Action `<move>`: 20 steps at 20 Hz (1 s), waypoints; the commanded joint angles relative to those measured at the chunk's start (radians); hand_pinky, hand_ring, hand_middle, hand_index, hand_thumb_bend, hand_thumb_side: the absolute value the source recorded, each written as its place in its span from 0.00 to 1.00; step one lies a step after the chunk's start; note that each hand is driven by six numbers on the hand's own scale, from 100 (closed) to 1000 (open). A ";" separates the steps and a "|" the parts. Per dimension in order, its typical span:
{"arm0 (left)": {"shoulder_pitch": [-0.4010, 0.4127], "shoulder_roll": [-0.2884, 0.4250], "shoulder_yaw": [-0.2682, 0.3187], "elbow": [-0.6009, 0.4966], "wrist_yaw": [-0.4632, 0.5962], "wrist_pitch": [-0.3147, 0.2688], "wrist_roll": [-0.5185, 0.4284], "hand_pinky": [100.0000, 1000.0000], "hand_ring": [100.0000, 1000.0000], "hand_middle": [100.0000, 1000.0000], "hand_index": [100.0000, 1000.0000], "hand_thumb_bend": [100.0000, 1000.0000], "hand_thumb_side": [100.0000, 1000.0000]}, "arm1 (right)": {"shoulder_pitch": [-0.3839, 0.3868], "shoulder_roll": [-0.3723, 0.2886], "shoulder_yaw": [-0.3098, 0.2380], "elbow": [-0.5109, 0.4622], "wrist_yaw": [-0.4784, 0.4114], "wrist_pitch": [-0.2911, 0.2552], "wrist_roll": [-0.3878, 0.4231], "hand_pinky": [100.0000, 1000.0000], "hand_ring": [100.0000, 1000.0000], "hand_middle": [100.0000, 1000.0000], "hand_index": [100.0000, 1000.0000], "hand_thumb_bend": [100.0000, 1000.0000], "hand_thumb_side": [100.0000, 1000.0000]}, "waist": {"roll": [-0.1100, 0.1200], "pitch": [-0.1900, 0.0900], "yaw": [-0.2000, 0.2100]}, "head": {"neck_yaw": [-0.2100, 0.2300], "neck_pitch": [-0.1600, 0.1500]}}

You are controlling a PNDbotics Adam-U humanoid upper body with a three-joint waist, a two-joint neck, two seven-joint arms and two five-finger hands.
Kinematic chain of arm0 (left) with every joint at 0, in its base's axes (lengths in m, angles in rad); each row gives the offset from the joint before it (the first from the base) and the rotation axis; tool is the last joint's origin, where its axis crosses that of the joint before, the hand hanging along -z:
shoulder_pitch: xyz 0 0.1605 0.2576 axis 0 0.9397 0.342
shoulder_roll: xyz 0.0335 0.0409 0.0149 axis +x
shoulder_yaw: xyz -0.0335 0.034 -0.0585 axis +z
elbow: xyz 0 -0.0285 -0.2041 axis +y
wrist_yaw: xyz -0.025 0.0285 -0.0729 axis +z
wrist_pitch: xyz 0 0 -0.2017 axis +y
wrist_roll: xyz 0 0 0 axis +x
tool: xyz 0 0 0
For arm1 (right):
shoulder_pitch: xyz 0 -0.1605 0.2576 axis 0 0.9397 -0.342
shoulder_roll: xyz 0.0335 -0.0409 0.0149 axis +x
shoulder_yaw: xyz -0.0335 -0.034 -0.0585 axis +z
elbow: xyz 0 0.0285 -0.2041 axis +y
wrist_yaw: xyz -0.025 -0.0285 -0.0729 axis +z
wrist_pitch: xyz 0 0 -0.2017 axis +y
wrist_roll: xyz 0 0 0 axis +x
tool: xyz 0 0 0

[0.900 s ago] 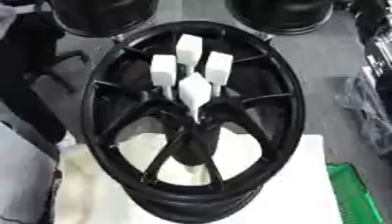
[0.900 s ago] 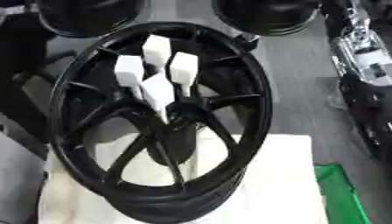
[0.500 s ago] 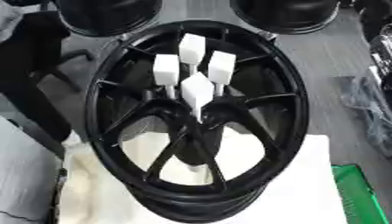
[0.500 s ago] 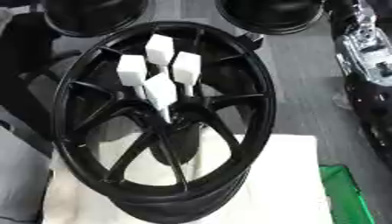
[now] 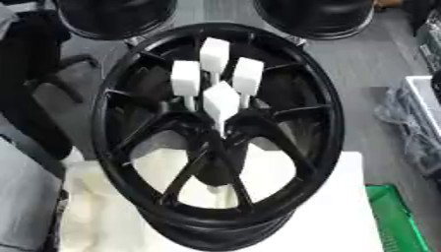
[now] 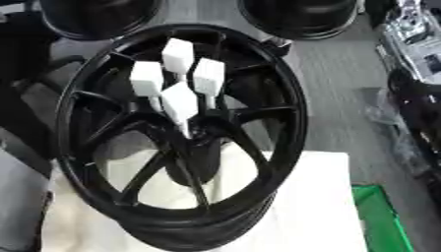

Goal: Pull the pin out of the wheel hub.

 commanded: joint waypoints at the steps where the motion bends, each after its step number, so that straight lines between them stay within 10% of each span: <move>1: -0.011 0.047 -0.005 -0.021 0.010 -0.015 -0.011 0.71 0.87 0.87 0.90 0.98 0.49 | -0.049 -0.114 0.064 -0.059 0.045 0.047 0.048 0.80 0.78 0.77 0.84 0.49 0.45 | -0.003 -0.027 0.000 | -0.009 0.006; 10: -0.007 0.093 -0.015 -0.024 0.008 -0.007 -0.025 0.71 0.87 0.87 0.90 0.97 0.49 | -0.183 -0.238 0.317 -0.219 0.201 0.204 0.204 0.81 0.79 0.79 0.86 0.42 0.51 | -0.013 -0.032 0.006 | -0.023 0.006; 20: 0.018 0.114 -0.012 -0.023 0.018 -0.006 -0.024 0.71 0.87 0.87 0.89 0.97 0.49 | -0.383 -0.106 0.512 -0.188 0.319 0.367 0.368 0.81 0.81 0.80 0.87 0.62 0.30 | 0.001 -0.035 -0.017 | 0.003 0.006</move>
